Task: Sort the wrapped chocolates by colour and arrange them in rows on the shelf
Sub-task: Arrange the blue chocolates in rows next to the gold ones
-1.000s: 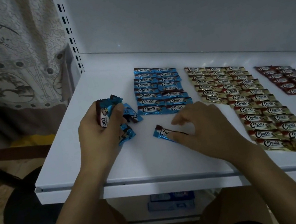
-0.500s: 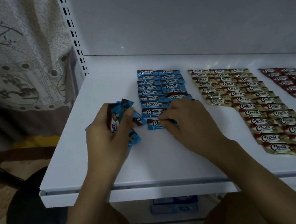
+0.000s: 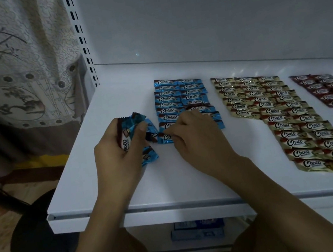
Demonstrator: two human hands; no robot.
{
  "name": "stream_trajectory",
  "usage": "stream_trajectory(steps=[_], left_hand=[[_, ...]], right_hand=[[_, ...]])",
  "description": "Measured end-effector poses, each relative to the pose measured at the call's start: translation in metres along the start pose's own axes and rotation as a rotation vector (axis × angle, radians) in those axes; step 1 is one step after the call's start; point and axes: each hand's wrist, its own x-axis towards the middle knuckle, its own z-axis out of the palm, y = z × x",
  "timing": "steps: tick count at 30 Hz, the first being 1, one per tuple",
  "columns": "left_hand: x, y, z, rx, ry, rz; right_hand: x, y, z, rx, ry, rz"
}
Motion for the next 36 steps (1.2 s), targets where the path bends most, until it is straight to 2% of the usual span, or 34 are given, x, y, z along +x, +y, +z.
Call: stream_trajectory(steps=[4,5,8,9,10,13,17,22,25,28,31,33,36], left_hand=[[-0.007,0.010,-0.002,-0.062,-0.059,0.078],[-0.009,0.013,0.000,-0.046,-0.081,0.110],[-0.013,0.015,0.011,0.012,-0.182,0.177],[-0.013,0.014,0.016,0.034,-0.227,0.194],[-0.013,0.013,0.021,0.049,-0.268,0.202],[-0.011,0.013,0.034,0.068,-0.344,0.224],[-0.014,0.015,0.044,0.018,-0.435,0.186],[-0.019,0.016,0.045,-0.116,-0.384,0.005],[-0.019,0.017,0.042,-0.159,-0.383,-0.087],[-0.019,0.016,0.043,-0.165,-0.406,-0.100],[-0.020,0.015,0.044,-0.142,-0.384,-0.106],[-0.019,0.014,0.045,-0.139,-0.361,-0.116],[-0.019,0.015,0.045,-0.167,-0.326,-0.138]], right_hand=[[-0.007,-0.008,-0.012,0.062,0.110,0.087],[-0.010,-0.011,-0.020,0.183,0.147,0.134],[-0.019,-0.025,-0.048,0.857,0.148,0.283],[-0.020,-0.026,-0.054,1.005,0.144,0.300],[-0.021,-0.026,-0.059,1.055,0.150,0.300],[-0.024,-0.019,-0.065,1.050,0.166,0.373],[-0.032,-0.008,-0.073,1.107,0.105,0.529],[-0.040,0.000,-0.069,1.227,0.210,0.774],[-0.043,-0.003,-0.068,1.249,0.165,0.777],[-0.043,-0.003,-0.068,1.201,0.112,0.745],[-0.043,0.005,-0.067,1.183,0.153,0.762],[-0.045,0.014,-0.065,1.104,0.196,0.795],[-0.055,0.032,-0.059,0.654,0.164,0.689]])
